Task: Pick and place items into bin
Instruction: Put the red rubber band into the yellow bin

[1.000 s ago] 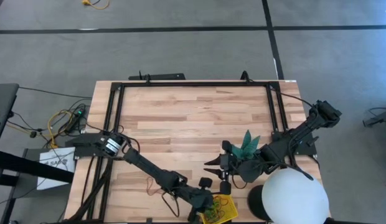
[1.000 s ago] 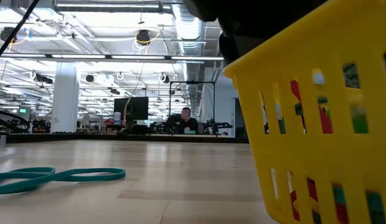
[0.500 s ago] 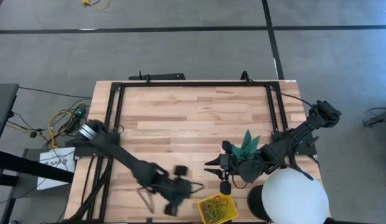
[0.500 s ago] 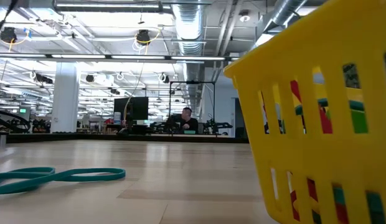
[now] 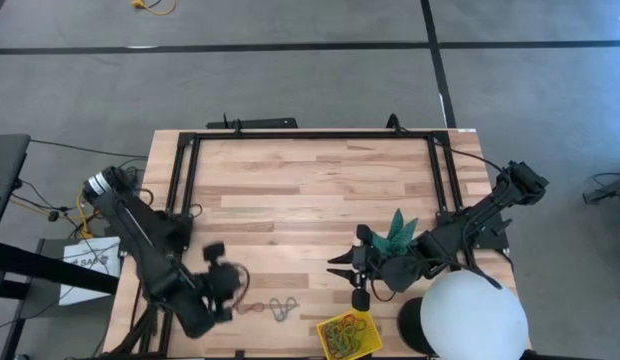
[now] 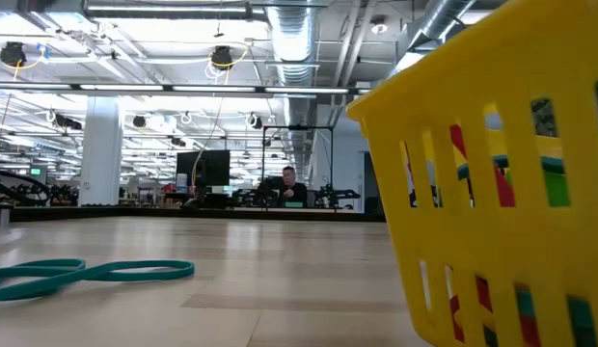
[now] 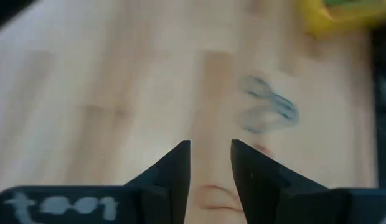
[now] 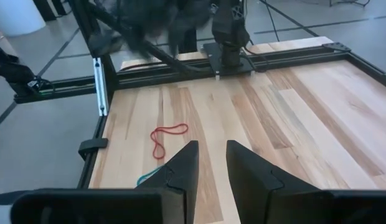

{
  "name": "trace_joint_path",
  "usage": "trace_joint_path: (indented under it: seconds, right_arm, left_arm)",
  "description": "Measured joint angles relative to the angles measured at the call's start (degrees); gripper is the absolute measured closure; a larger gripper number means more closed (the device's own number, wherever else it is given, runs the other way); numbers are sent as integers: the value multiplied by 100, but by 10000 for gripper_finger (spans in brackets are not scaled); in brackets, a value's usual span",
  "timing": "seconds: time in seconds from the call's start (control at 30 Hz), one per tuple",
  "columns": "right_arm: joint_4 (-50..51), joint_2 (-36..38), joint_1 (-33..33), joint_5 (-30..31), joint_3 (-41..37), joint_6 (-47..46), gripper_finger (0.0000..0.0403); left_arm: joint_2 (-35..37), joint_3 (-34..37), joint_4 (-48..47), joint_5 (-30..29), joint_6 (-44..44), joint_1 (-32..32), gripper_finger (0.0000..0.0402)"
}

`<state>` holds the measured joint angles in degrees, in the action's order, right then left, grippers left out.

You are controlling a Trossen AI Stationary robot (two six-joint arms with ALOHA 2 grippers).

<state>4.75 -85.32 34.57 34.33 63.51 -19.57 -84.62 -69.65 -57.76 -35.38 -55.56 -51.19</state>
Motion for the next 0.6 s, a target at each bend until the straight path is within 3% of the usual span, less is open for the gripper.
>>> trace_joint_path:
  seconds: [0.13,0.2,0.4,0.6]
  right_arm:
    - [112,0,-34,0,2,-4,326]
    - [123,0,-60,0,2,-12,326]
    - [268,0,-60,2,2,-203,326]
    - [328,0,-60,2,2,-210,326]
  left_arm:
    - [-144,1352,2859,600,882,-175,304]
    - [-248,1720,3487,813,910,-147,308]
    - [-775,2088,3794,685,390,-106,315]
    - [-1466,2114,4237,1191,348,-71,315]
